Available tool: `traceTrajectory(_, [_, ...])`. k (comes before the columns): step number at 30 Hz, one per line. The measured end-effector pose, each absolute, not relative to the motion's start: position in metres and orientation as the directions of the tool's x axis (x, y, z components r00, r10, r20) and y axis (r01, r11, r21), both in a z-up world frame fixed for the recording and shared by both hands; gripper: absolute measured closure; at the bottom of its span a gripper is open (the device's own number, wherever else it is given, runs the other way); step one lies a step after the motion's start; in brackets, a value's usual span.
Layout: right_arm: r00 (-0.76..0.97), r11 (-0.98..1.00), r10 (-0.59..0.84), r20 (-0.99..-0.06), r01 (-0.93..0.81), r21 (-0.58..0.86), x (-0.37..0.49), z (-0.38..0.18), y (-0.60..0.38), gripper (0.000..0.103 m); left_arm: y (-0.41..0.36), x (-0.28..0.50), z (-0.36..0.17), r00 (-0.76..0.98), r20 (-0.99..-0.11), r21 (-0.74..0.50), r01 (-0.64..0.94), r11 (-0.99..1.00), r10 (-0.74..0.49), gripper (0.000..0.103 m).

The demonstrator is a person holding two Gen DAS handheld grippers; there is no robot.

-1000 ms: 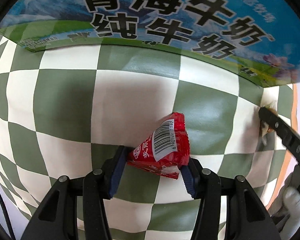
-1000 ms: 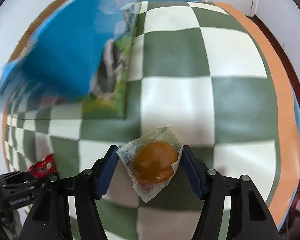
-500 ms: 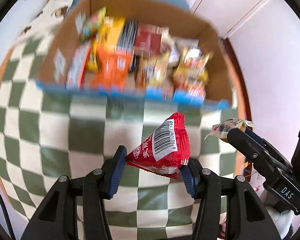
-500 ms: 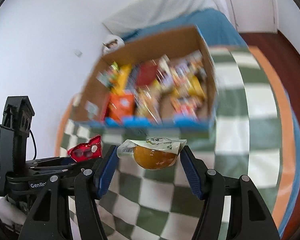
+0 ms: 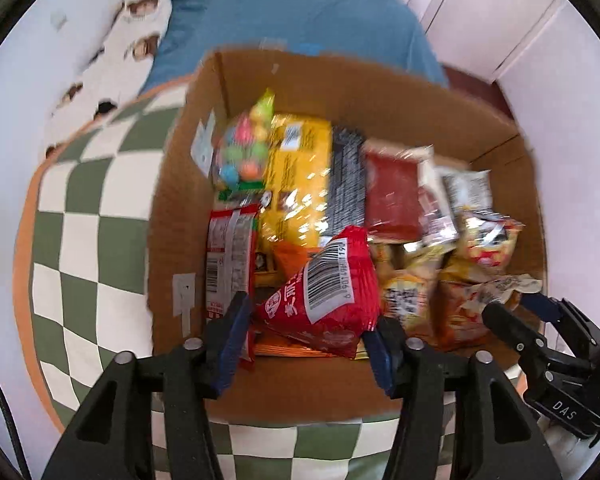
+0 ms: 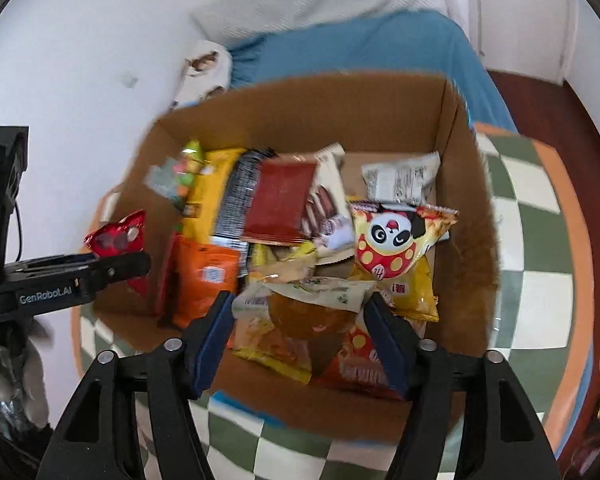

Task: Organize snacks
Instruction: 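Carry both snacks into the cardboard box and open both grippers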

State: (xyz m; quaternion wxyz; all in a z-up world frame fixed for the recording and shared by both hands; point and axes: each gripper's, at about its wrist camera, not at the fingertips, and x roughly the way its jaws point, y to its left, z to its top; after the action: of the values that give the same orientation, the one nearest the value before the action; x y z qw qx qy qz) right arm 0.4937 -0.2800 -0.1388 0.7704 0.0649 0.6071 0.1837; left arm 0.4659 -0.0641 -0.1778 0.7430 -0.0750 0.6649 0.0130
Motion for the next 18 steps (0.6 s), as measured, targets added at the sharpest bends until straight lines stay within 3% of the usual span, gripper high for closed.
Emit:
traceTrajectory(1, [0.171,0.932,0.337,-0.926,-0.202,0.301,0.497,-0.149,-0.277,0.017,-0.062,0.469,-0.187,0.095,-0.992,-0.093,-0.129,0.987,-0.081,0.031])
traceTrajectory(3, [0.142,0.947,0.292,-0.946,-0.183,0.265,0.502,-0.162,-0.275,0.004,-0.061,0.472,-0.2,0.066,-0.995,-0.081,-0.133,0.988,-0.073,0.022])
traceTrajectory(12, [0.177,0.965,0.222,-0.959,-0.185,0.189,0.503,-0.154,-0.277,0.004,-0.065,0.469,-0.214,0.073,-0.996,-0.058,-0.118,0.991,-0.05,0.002])
traceTrajectory(18, [0.202,0.976,0.168,-0.965,-0.174,0.134,0.499,-0.147,-0.283,0.004,-0.071,0.461,-0.209,0.103,-0.994,-0.046,-0.12,0.992,-0.033,0.002])
